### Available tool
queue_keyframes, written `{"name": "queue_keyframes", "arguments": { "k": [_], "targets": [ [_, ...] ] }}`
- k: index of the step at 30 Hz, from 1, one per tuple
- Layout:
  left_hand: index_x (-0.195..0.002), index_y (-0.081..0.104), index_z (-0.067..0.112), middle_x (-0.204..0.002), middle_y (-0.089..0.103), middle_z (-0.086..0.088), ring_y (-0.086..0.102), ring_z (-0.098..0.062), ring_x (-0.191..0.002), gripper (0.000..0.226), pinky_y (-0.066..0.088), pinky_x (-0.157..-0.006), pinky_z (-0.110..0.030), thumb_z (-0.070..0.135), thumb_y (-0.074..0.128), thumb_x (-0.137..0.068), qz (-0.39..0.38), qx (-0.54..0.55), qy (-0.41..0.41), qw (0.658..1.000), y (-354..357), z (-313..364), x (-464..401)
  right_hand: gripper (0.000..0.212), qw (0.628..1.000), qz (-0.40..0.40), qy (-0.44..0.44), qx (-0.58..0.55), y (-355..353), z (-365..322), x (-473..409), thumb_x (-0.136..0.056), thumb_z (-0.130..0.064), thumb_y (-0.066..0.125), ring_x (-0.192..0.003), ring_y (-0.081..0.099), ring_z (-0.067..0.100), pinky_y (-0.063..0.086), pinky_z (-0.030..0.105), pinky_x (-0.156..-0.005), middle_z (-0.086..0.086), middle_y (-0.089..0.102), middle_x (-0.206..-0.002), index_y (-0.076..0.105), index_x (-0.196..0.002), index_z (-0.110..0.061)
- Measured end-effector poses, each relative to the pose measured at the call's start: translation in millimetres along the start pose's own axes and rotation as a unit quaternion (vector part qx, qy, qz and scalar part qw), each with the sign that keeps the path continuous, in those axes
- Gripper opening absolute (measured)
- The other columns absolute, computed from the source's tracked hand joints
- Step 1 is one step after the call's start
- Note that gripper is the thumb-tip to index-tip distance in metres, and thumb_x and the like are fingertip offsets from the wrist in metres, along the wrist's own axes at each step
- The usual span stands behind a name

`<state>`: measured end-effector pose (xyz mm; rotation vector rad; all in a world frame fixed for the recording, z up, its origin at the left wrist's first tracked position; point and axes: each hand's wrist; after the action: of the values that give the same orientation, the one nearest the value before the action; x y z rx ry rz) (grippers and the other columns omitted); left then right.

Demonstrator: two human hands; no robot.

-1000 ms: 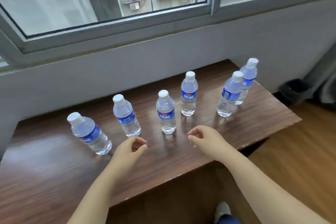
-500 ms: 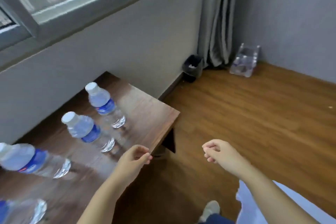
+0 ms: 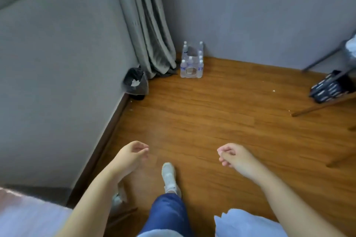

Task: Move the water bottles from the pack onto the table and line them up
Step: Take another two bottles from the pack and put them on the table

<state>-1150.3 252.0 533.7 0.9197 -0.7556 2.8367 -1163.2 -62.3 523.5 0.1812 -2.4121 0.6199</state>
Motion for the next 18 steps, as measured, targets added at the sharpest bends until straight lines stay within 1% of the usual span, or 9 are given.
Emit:
{"name": "queue_keyframes", "arguments": {
  "k": [1,4,5,8,13,15,18],
  "targets": [
    [-0.102,0.064,0.008,-0.102,0.072,-0.013,0.069,-0.024,-0.093,0.014,0.049,-0.070,-0.024,0.014,0.055,-0.094,-0.008,-0.008,-0.002,1.000,0.3,11.0,-24.7,0.010,1.000,0.002,0.011,-0.001,-7.0,-4.3,-18.9,-0.093,-0.019,0.054,-0.068,0.063,0.010,0.046,0.017,-0.062,0.002,0.069,-0.088,0.065,-0.094,-0.017],
    [-0.106,0.063,0.004,-0.104,0.070,-0.015,0.068,-0.022,-0.086,0.017,0.049,-0.061,-0.016,0.012,0.055,-0.094,-0.027,-0.016,0.002,1.000,-3.8,48.7,-99.7,0.011,0.999,0.021,0.031,-0.014,-29.7,-27.9,-79.0,-0.094,-0.016,0.054,-0.065,0.061,0.009,0.045,0.011,-0.057,0.002,0.067,-0.084,0.064,-0.096,-0.012],
    [-0.107,0.062,0.004,-0.104,0.070,-0.015,0.068,-0.024,-0.089,0.017,0.049,-0.062,-0.016,0.012,0.055,-0.094,-0.033,-0.022,0.002,0.999,-7.6,63.5,-126.0,0.011,0.999,0.028,0.039,-0.020,-39.0,-38.3,-100.8,-0.094,-0.016,0.055,-0.065,0.062,0.009,0.046,0.013,-0.059,0.002,0.067,-0.083,0.064,-0.096,-0.012],
    [-0.109,0.062,0.005,-0.103,0.070,-0.014,0.068,-0.027,-0.096,0.018,0.048,-0.071,-0.020,0.014,0.055,-0.095,-0.053,-0.036,-0.002,0.998,-23.1,114.2,-196.7,0.011,0.996,0.056,0.052,-0.045,-68.4,-78.4,-158.8,-0.094,-0.015,0.055,-0.068,0.063,0.011,0.048,0.018,-0.064,0.003,0.069,-0.085,0.065,-0.095,-0.014],
    [-0.108,0.061,0.008,-0.102,0.070,-0.009,0.068,-0.019,-0.091,0.017,0.049,-0.077,-0.023,0.017,0.054,-0.095,-0.074,-0.068,0.004,0.995,-48.1,203.6,-305.3,0.012,0.994,0.073,0.050,-0.063,-121.6,-149.0,-244.5,-0.095,-0.019,0.053,-0.082,0.068,0.015,0.051,0.024,-0.075,0.001,0.071,-0.092,0.065,-0.098,-0.021],
    [-0.107,0.061,0.009,-0.100,0.070,-0.007,0.068,-0.016,-0.090,0.017,0.050,-0.079,-0.025,0.018,0.055,-0.095,-0.071,-0.065,0.004,0.995,-52.8,232.8,-345.1,0.012,0.993,0.076,0.050,-0.072,-142.0,-168.1,-283.3,-0.095,-0.018,0.053,-0.082,0.068,0.015,0.051,0.023,-0.074,0.001,0.071,-0.091,0.065,-0.096,-0.022],
    [-0.107,0.061,0.014,-0.098,0.070,-0.002,0.067,-0.013,-0.091,0.015,0.051,-0.082,-0.028,0.020,0.053,-0.096,-0.060,-0.056,0.005,0.997,-53.9,269.3,-407.1,0.013,0.992,0.084,0.046,-0.080,-174.4,-190.4,-352.8,-0.095,-0.016,0.054,-0.078,0.067,0.014,0.052,0.024,-0.073,0.002,0.071,-0.088,0.065,-0.095,-0.021]
  ]
}}
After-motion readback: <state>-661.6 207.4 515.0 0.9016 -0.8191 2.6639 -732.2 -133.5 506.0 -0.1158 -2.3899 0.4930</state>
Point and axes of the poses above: each hand's wrist, its own x-axis away from the middle knuckle, its own y-axis out of the palm, z = x × y
